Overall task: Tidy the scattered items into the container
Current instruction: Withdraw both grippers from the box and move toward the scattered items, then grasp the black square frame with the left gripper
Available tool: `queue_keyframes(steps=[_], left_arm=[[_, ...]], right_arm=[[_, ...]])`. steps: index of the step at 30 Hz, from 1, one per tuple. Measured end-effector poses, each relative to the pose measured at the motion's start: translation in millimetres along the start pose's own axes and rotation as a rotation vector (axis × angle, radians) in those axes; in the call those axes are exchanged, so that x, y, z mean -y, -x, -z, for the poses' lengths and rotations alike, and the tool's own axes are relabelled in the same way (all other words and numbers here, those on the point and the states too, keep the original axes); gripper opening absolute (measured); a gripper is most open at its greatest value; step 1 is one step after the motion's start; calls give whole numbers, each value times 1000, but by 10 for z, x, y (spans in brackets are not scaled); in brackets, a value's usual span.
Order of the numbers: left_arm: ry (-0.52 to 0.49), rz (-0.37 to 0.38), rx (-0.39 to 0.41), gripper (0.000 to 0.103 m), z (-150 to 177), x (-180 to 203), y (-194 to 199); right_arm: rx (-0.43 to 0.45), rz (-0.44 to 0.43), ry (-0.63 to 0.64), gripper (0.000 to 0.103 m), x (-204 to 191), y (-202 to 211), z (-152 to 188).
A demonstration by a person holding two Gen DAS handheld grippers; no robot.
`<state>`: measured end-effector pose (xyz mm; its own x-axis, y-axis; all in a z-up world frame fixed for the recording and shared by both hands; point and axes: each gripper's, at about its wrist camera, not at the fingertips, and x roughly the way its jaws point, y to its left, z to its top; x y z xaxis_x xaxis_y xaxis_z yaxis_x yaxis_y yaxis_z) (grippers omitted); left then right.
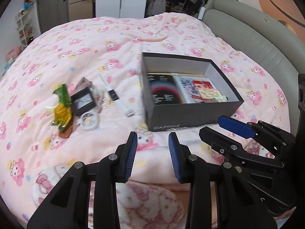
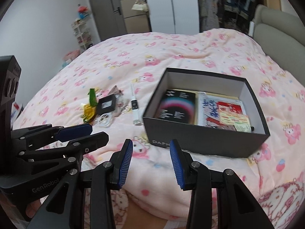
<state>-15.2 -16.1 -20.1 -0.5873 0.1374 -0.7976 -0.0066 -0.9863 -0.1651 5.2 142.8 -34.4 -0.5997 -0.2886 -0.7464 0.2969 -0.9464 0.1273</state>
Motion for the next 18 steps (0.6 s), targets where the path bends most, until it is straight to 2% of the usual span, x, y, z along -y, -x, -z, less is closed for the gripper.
queue_keyframes(steps=[18], left_arm=[[199,-6,-3,34,279,-1039,111]], right_arm=[[-87,-112,107,37,-873,-435,-120]])
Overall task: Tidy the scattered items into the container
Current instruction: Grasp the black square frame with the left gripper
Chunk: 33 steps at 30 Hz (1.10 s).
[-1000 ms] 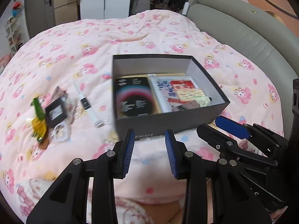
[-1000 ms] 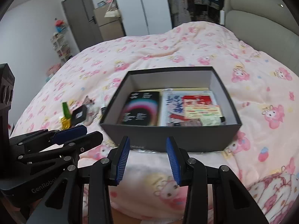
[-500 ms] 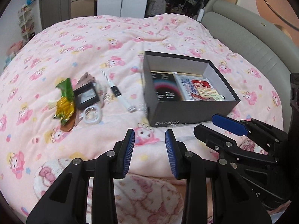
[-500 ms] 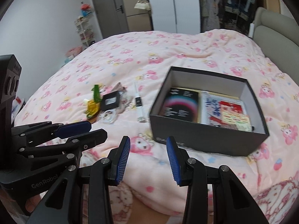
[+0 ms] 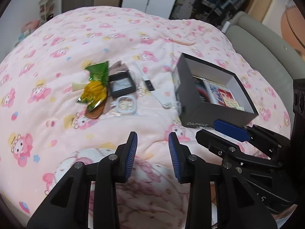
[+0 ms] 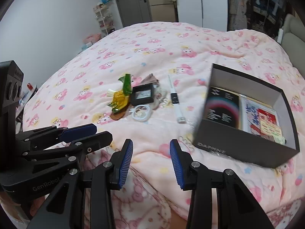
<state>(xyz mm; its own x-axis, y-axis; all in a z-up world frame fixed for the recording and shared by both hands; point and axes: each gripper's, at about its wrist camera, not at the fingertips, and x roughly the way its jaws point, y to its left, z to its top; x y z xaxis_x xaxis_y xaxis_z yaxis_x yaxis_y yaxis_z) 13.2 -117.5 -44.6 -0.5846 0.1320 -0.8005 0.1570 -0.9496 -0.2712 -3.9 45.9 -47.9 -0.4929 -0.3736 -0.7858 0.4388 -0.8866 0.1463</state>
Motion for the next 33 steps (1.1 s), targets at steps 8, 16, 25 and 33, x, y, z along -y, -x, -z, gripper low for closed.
queue_keyframes(steps=[8,16,25,33], left_arm=[[179,44,-29,39,-176,-450,-232],[360,95,-76,39,-714,-777,-928],[482,112,-160,36,-953,-1075,-1625],[550,78,-220,27,-992,-1286,-1937]], right_arm=[[-32,-66,6,37,-66,-365,-308],[-84,-52,-77,37,152,-944,-691],[-148,-18,-53,37,122,-1687,-960],[-191,-84,-68,37,189,-2162,-991]])
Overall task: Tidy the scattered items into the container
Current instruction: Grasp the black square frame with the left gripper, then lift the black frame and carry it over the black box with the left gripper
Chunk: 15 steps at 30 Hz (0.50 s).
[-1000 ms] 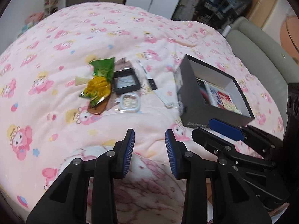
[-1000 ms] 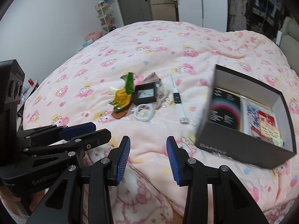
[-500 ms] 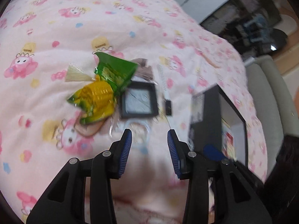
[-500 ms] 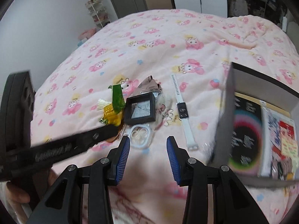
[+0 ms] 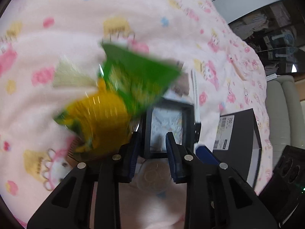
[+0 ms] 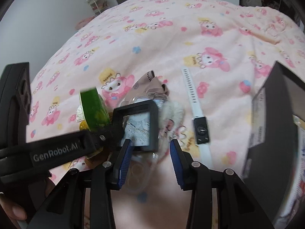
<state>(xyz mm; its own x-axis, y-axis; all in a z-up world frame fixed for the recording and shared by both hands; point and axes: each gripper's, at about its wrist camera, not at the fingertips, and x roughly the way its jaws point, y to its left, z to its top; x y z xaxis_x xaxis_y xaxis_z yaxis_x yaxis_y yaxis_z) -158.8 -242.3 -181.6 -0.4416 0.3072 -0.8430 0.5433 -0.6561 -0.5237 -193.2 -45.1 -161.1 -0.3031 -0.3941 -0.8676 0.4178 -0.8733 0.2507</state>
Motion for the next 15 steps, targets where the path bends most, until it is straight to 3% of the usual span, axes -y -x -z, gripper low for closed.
queue_keyframes(steps=[7,15], left_arm=[[-50,-38,16,27,57,69,41],[-104,-13,-33,29,281,153,149]], right_arm=[[30,-30,-6,26,-18,48,54],[34,-23,10,25,6,377,313]])
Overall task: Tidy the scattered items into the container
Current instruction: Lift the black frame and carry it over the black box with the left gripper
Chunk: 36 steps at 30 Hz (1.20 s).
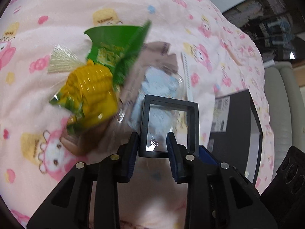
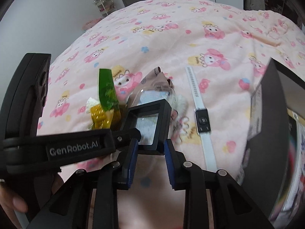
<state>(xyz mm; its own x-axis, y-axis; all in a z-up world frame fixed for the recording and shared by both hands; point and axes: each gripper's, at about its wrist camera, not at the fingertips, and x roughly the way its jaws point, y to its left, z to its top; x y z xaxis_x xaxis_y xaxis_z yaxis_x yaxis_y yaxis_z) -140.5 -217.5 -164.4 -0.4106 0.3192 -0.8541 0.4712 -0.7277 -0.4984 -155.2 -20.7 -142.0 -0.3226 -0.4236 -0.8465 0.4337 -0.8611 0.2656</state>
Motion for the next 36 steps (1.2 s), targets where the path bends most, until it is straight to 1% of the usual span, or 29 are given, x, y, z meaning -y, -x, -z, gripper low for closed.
queue_keyframes(steps=[3,5,7,9,13,14,16,18,19,21,25,27,30,31,32,34,36], left_arm=[[-38,-10,-11,29,157,110,43],[-83,-28,-4,29,326,211,90],[-149,-66,12,29,547,323,156],[-190,-77,-9,29,716,367,160],[-200,-35,-70,32,810,382,129],[-202,-35,-77,32,815,391,120],[-197,-48,-76,32,821,400,98],[-189,-67,-49,32,805,399,93],[-180,-86,-30,32,783,402,83],[-179,-101,-12,32,748,422,60],[-193,-132,-30,33,708,448,-41],[-198,-138,-50,34,701,455,-88],[-210,-119,-97,35,714,465,-160],[-218,-115,-111,36,732,468,-160],[-225,-114,-111,36,750,472,-135],[-250,-95,-90,35,823,488,-20],[-264,-58,-56,30,893,510,143]], right_arm=[[5,-4,-24,25,55,140,131],[4,1,-35,25,81,240,240],[5,-10,-51,25,124,370,434],[-2,-19,-63,25,160,457,605],[-40,-54,-77,25,233,569,904],[-50,-72,-80,25,251,581,970],[-56,-68,-85,24,285,576,1032],[-50,-59,-109,25,352,586,1040],[-46,-64,-123,25,384,590,1039],[-32,-82,-166,25,472,613,1021],[-20,-69,-198,25,572,599,978],[-19,-94,-204,25,607,526,923],[-58,-147,-203,24,604,329,872],[-61,-135,-201,23,588,291,868],[-52,-120,-192,23,574,303,866],[-28,-127,-185,22,567,408,884],[-5,-143,-179,22,575,568,894]])
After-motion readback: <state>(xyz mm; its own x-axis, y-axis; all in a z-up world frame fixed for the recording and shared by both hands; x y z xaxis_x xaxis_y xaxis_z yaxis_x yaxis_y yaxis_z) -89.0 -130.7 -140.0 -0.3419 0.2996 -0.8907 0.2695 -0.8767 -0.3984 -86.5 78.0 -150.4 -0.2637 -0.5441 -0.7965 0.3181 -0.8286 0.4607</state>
